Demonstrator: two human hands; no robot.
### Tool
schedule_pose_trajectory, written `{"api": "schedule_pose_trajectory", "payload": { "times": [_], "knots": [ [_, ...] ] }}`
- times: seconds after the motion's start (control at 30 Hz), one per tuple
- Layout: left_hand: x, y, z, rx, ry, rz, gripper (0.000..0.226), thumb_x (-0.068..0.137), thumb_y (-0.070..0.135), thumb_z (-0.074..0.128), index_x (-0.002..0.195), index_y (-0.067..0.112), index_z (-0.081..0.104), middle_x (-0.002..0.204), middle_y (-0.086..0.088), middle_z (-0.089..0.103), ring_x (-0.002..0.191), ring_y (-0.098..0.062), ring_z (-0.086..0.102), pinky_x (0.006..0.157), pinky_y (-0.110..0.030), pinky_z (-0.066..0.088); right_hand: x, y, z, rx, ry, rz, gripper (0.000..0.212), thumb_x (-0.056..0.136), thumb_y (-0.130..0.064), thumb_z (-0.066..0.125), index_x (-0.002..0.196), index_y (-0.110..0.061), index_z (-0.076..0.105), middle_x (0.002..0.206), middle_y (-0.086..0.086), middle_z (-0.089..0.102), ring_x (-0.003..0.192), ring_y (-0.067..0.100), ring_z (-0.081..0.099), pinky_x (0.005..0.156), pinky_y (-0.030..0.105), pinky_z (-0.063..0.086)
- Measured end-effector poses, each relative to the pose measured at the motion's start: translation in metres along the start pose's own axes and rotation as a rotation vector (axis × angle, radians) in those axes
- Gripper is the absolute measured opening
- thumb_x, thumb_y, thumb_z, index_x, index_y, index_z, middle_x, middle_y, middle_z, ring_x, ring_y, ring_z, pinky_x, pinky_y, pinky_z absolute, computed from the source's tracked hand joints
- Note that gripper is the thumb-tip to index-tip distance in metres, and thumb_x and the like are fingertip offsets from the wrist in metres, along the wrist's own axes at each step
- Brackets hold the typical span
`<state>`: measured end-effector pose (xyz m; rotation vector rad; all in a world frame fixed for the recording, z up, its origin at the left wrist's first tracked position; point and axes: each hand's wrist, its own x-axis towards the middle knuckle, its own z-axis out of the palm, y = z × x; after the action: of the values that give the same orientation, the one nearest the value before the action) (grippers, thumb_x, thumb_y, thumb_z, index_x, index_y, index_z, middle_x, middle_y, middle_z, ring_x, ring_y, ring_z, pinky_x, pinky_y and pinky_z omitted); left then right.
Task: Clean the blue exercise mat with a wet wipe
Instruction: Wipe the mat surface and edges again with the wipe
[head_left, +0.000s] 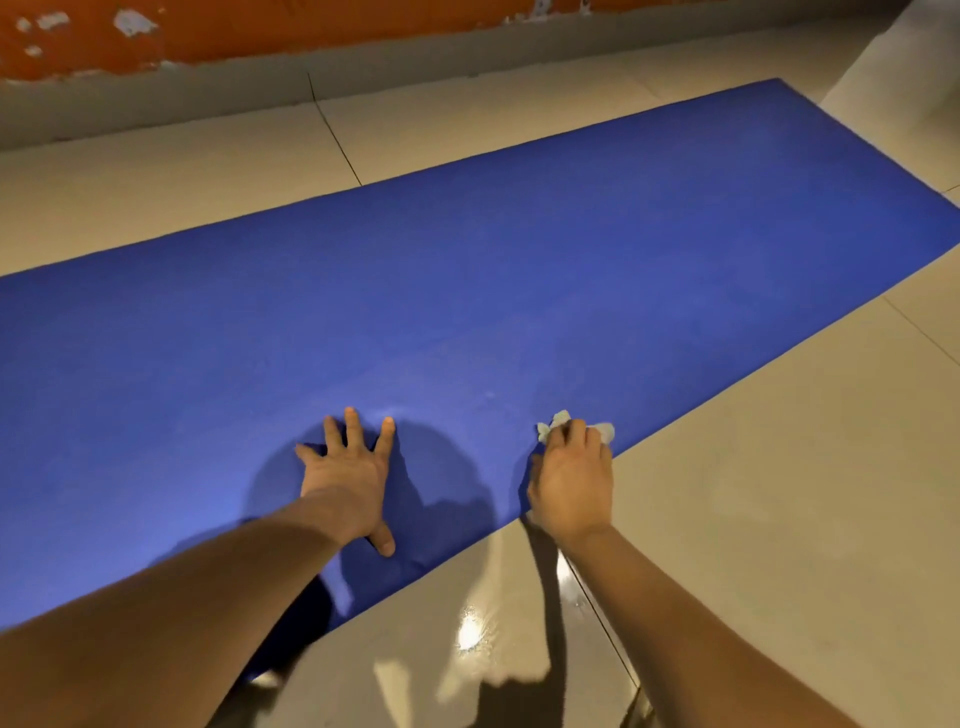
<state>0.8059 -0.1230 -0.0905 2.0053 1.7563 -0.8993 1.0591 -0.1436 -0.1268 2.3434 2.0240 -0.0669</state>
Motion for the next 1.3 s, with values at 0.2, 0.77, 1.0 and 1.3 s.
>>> {"api": "schedule_pose_trajectory", "payload": {
  "times": [0.2, 0.77, 1.0, 1.3],
  "knots": [
    [0.005, -0.007, 0.007, -0.091, 0.014, 0.017, 0.165, 0.05, 0.07, 0.09, 0.157, 0.027, -0.028, 0.164, -0.021, -0.026, 0.153, -0.046, -0.015, 0.115, -0.059, 0.032, -0.02, -0.026, 0.003, 0.011, -0.119, 0.021, 0.064, 0.105, -0.046, 0.04, 0.148, 0.001, 0.044, 0.156, 0.024, 0.038, 0.144, 0.041, 0.035, 0.12, 0.046, 0.031],
    [0.003, -0.005, 0.007, -0.127, 0.03, 0.012, 0.163, 0.052, 0.067, 0.091, 0.157, 0.03, -0.028, 0.164, -0.02, -0.027, 0.153, -0.045, -0.018, 0.117, -0.061, 0.027, -0.058, -0.069, 0.009, 0.084, -0.096, -0.21, 0.089, 0.102, -0.064, 0.011, 0.158, 0.004, -0.002, 0.165, 0.028, -0.007, 0.151, 0.047, -0.017, 0.126, 0.05, 0.014],
    [0.003, -0.007, 0.008, -0.143, 0.03, 0.022, 0.163, 0.051, 0.066, 0.092, 0.157, 0.03, -0.027, 0.164, -0.02, -0.026, 0.153, -0.044, -0.018, 0.118, -0.062, 0.025, -0.009, 0.009, 0.017, -0.038, -0.051, -0.382, 0.077, 0.103, -0.061, 0.027, 0.159, -0.008, 0.024, 0.168, 0.008, 0.016, 0.156, 0.032, 0.006, 0.122, 0.054, 0.02],
    [0.006, -0.006, 0.011, -0.119, 0.035, 0.024, 0.164, 0.051, 0.068, 0.09, 0.157, 0.028, -0.027, 0.164, -0.021, -0.024, 0.152, -0.047, -0.016, 0.116, -0.063, 0.028, -0.036, -0.059, 0.014, 0.089, -0.043, -0.364, 0.078, 0.102, -0.06, 0.033, 0.151, 0.0, 0.038, 0.162, 0.02, 0.028, 0.153, 0.043, 0.014, 0.117, 0.051, 0.033]
  ]
}}
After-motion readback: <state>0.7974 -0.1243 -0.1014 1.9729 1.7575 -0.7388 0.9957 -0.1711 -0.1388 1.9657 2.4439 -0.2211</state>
